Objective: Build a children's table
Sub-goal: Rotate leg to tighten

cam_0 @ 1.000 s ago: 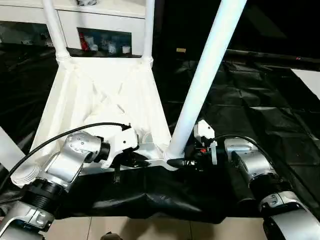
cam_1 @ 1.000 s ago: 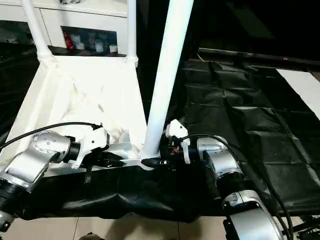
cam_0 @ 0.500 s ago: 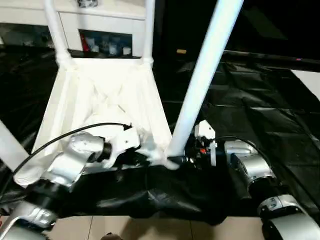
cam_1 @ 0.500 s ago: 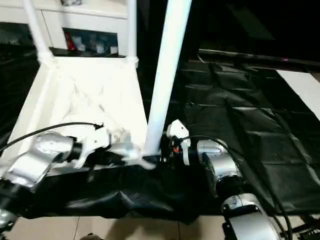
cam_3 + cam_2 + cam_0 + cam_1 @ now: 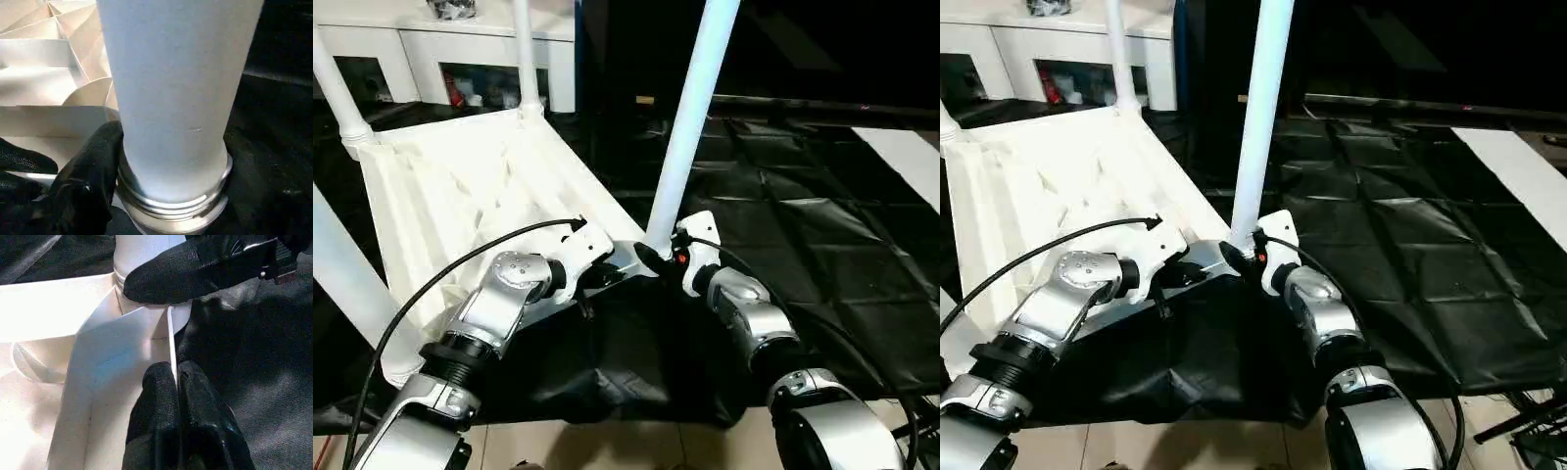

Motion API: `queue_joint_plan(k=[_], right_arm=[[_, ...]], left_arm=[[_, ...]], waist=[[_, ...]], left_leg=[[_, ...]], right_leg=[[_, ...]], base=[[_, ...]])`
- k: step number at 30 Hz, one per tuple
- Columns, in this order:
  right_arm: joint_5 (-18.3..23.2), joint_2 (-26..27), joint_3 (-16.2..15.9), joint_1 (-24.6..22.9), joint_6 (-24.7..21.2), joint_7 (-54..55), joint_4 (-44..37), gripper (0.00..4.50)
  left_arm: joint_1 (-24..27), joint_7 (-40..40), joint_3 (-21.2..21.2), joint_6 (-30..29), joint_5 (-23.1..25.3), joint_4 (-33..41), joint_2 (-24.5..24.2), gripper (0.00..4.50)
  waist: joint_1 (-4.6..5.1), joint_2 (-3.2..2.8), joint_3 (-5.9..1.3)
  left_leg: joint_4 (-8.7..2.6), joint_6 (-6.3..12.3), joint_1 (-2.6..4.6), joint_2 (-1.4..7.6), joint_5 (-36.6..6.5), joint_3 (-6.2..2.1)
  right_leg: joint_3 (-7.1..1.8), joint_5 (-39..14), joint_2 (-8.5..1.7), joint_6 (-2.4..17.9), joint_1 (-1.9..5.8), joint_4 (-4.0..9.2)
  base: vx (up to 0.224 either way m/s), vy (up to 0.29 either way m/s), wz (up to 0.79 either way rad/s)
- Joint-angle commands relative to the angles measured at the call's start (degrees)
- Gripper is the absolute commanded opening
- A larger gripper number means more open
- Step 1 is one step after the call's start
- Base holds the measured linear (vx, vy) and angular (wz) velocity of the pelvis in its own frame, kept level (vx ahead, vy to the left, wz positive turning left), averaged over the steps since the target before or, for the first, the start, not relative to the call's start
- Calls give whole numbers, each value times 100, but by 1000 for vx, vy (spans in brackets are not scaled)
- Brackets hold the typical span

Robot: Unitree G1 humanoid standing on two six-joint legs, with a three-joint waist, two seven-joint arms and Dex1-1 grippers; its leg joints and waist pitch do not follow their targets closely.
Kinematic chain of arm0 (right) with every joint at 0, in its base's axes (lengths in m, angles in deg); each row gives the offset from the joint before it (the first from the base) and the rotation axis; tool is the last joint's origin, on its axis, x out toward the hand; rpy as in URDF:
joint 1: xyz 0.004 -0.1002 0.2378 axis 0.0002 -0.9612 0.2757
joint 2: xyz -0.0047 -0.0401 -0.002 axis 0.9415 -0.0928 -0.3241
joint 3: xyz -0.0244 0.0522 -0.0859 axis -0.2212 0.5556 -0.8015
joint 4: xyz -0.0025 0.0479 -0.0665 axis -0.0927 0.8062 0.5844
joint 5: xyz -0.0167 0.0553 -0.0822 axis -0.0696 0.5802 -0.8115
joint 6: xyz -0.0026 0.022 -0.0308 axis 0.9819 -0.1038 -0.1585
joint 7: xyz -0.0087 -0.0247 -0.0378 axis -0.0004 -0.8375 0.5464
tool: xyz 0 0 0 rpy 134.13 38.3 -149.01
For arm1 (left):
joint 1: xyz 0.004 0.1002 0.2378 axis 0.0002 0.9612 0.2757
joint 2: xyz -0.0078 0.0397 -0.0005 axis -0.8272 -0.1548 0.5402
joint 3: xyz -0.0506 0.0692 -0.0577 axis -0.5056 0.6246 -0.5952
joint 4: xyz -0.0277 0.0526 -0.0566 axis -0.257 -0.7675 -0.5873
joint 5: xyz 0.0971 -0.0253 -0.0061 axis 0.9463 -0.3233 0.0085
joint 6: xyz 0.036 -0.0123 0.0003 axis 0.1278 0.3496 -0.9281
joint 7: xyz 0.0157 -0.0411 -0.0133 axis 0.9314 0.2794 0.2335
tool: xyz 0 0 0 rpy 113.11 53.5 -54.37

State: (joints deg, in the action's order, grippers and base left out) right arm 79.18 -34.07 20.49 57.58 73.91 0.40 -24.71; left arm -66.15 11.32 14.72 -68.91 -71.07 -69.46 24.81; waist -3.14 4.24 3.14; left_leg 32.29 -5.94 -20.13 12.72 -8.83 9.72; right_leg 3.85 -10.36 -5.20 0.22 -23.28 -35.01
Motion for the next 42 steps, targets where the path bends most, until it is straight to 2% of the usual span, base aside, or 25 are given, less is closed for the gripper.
queue_joint_plan(k=[1,5,6,7,9,11,13,16,23,29,33,35,39,42], right_arm=[[64,208,-203,35,-58,-647,-58,348],[103,-12,-335,35,-44,-1111,-151,388],[88,-100,-391,17,-35,-1290,-196,394],[81,-142,-417,9,-31,-1374,-217,394],[19,-525,-571,-82,52,-2264,-351,394],[83,-776,-617,-149,39,-2925,-443,394],[95,-911,-673,-202,23,-3263,-545,394],[134,-1120,-758,-249,-33,-3792,-657,394],[185,-1318,-959,-358,-275,-4512,-936,394],[225,-1304,-985,-435,-382,-4640,-1053,338],[239,-1296,-1029,-493,-446,-4664,-1125,311],[243,-1284,-1033,-520,-466,-4653,-1147,282],[294,-1198,-951,-627,-545,-4527,-1172,274],[365,-1114,-854,-679,-595,-4340,-1174,272]], left_arm=[[-30,178,202,300,-248,152,298,0],[33,366,178,432,-280,166,147,0],[68,487,176,458,-324,208,92,0],[84,544,175,471,-345,228,67,0],[220,1065,185,582,-494,404,-170,0],[285,1339,222,651,-521,467,-345,0],[322,1531,242,743,-552,496,-440,0],[373,1898,227,754,-697,594,-582,0],[403,2422,250,793,-813,656,-847,0],[414,2615,238,786,-862,662,-942,0],[429,2548,220,803,-825,653,-908,0],[427,2477,211,826,-794,631,-874,0],[394,2219,168,854,-698,530,-759,0],[353,2001,133,796,-633,479,-689,0]], waist=[[-38,-32,-339],[-73,-29,-345],[-86,-3,-351],[-93,-6,-349],[-115,11,-354],[-142,-16,-352],[-217,-25,-360],[-220,-47,-367],[-281,-40,-355],[-301,-32,-355],[-314,-31,-366],[-319,-26,-368],[-335,-29,-363],[-332,-27,-350]], left_leg=[[-378,34,2,22,-2117,17],[-371,88,1,23,-1961,42],[-364,115,-7,21,-1880,46],[-366,134,-10,22,-1846,48],[-357,190,-26,37,-1733,52],[-356,227,-12,54,-1653,61],[-352,249,20,69,-1546,79],[-357,221,0,63,-1455,77],[-356,172,-4,72,-1579,86],[-365,101,3,71,-1628,77],[-361,106,4,73,-1504,77],[-357,114,-8,69,-1474,81],[-356,107,11,71,-1516,85],[-366,76,30,74,-1690,82]], right_leg=[[-196,-2302,-237,793,183,517],[-207,-2071,-238,897,203,496],[-206,-2043,-243,905,219,484],[-207,-2036,-246,905,221,490],[-205,-1941,-251,929,242,473],[-217,-1757,-246,999,227,453],[-226,-1432,-235,1126,219,417],[-214,-1158,-212,1231,249,370],[-215,-1396,-228,1188,255,381],[-218,-1574,-239,1126,243,395],[-217,-1362,-229,1161,248,369],[-218,-1294,-231,1173,259,361],[-220,-1384,-236,1152,243,379],[-228,-1638,-245,1098,226,411]], base=[[0,0,0],[0,0,0],[0,0,0],[0,0,0],[0,0,0],[0,0,0],[0,0,0],[0,0,0],[0,0,0],[0,0,0],[0,0,0],[0,0,0],[0,0,0],[0,0,0]])
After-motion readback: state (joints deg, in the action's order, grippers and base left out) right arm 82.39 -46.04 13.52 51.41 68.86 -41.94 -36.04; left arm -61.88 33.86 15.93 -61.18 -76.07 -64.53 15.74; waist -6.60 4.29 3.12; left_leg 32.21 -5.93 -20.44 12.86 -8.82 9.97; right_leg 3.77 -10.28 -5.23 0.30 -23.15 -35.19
